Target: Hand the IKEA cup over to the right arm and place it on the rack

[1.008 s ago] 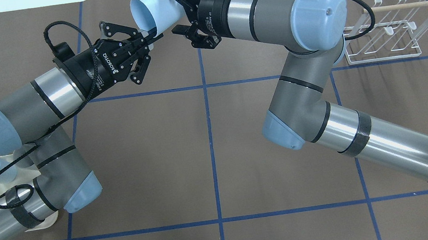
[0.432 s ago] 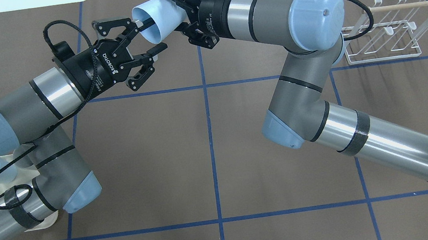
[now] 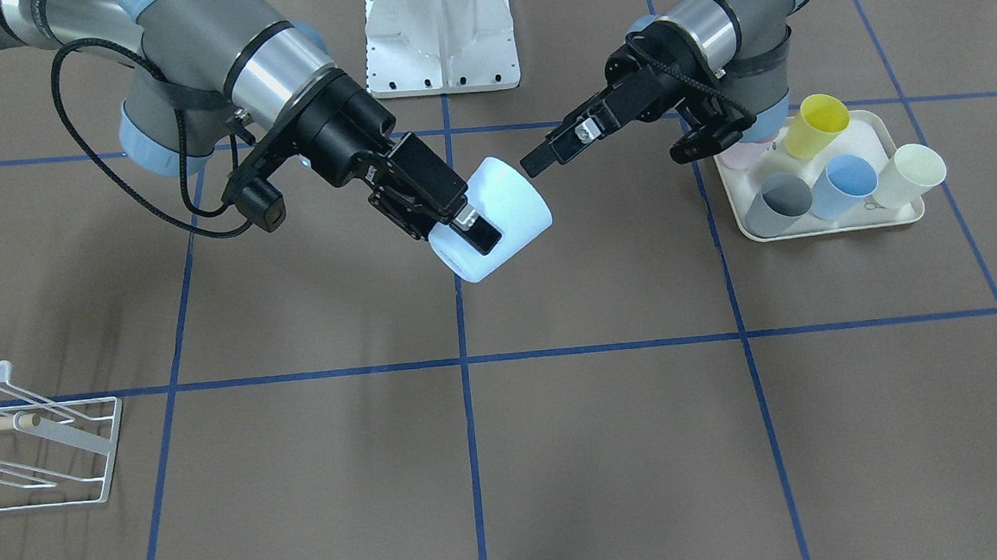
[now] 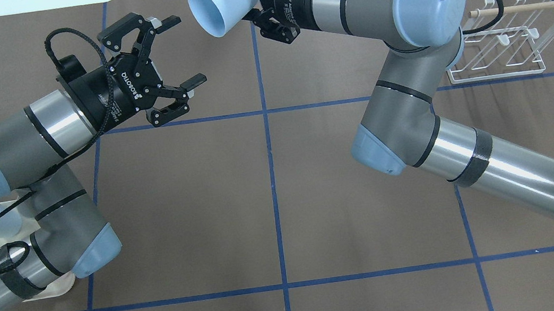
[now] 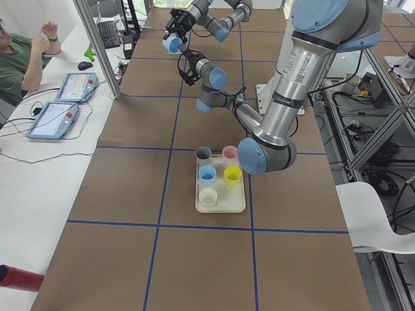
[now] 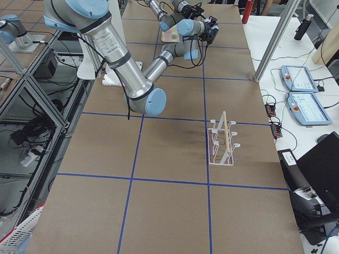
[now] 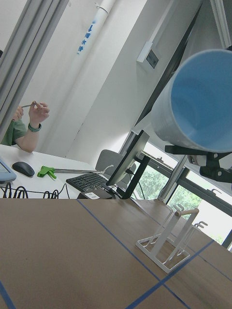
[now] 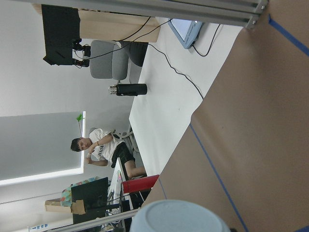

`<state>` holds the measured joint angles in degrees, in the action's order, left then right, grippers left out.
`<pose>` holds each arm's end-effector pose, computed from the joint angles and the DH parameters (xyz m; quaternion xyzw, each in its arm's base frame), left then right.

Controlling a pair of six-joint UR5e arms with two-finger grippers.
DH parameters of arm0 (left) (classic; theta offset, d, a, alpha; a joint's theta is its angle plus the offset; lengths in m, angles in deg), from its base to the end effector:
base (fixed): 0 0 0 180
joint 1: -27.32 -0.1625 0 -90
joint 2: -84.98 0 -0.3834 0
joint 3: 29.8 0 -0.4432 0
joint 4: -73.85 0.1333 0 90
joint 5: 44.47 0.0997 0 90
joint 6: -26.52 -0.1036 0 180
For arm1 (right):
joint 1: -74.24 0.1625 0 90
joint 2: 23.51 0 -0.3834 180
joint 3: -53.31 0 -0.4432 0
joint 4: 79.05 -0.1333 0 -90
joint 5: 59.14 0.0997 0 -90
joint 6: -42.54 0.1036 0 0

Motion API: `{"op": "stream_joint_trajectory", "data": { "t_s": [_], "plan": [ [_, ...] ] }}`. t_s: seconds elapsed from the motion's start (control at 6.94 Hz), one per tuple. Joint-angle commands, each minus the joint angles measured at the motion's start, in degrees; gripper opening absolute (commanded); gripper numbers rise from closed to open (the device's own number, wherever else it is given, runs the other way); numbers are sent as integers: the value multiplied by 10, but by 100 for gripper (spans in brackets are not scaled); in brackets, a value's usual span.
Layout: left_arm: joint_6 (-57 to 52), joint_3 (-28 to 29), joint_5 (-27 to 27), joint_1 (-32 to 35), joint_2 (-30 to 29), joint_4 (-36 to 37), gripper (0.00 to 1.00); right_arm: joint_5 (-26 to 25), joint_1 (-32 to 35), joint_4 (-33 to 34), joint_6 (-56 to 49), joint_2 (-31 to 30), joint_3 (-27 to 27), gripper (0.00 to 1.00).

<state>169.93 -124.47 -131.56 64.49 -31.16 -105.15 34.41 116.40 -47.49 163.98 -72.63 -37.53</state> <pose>0.3862 -0.4667 0.1417 -0.1096 0.8580 -0.3717 0.3370 -0.4085 -0.5410 0.0411 0.0518 -0.7651 0.3652 0.5278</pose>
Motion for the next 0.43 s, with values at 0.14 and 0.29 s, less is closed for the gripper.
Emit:
{"op": "stream_joint_trajectory", "data": {
  "t_s": [0.14, 0.29],
  "plan": [
    [-90, -9, -51, 32, 22, 51, 100, -1, 55, 14, -118, -54, -3, 0],
    [-169, -49, -96, 53, 54, 112, 100, 4, 84, 18, -178, -89, -13, 0]
  ]
}}
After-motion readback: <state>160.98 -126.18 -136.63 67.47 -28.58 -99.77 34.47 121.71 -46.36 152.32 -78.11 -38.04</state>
